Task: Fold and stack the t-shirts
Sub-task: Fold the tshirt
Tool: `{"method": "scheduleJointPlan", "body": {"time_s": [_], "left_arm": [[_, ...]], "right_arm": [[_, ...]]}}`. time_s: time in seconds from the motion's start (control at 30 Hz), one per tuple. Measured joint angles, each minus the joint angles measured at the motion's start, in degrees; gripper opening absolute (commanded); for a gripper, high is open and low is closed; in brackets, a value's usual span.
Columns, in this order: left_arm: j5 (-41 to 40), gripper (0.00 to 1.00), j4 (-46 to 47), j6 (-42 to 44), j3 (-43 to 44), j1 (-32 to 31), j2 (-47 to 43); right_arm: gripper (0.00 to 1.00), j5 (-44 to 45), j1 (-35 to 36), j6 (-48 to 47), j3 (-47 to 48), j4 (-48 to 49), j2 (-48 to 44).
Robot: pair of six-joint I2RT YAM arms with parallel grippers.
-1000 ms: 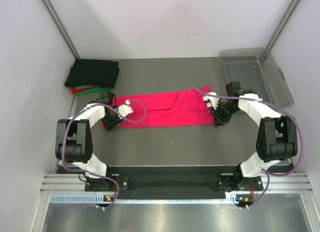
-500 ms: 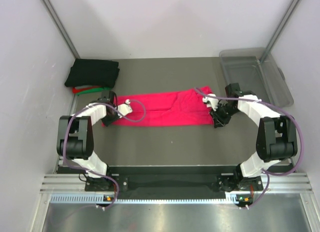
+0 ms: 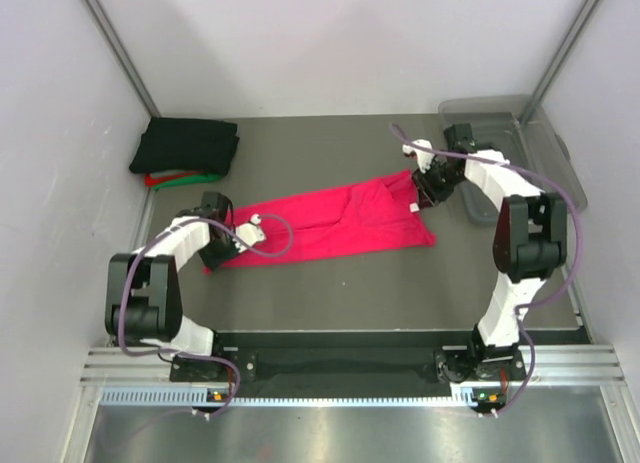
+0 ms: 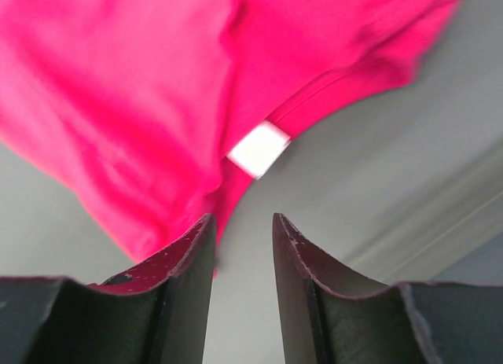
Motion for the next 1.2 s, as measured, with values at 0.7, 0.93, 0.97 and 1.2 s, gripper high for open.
{"method": "scheduleJointPlan", "body": {"time_s": [0.7, 0.93, 0.97, 1.2], "left_arm": [[3.23, 0.00, -12.61, -7.28, -4.02, -6.60, -16.02], [3.06, 0.00, -13.22, -9.27, -4.11, -9.07, -16.52], [3.02, 0.00, -13.53, -9.44, -4.15, -9.31, -17.00], [2.99, 0.00, -17.57, -10.64, -4.20, -11.63, -21.92]], "right_arm": [[0.49, -5.99, 0.46, 2.21, 18.49, -12.96, 19.65], [0.14, -6.19, 2.84, 2.34, 21.11, -14.73, 21.79], [0.10, -5.84, 3.28, 2.58, 21.86, -14.95, 22.47], [0.07, -2.40, 4.76, 7.19, 28.06, -17.16, 26.03]]}}
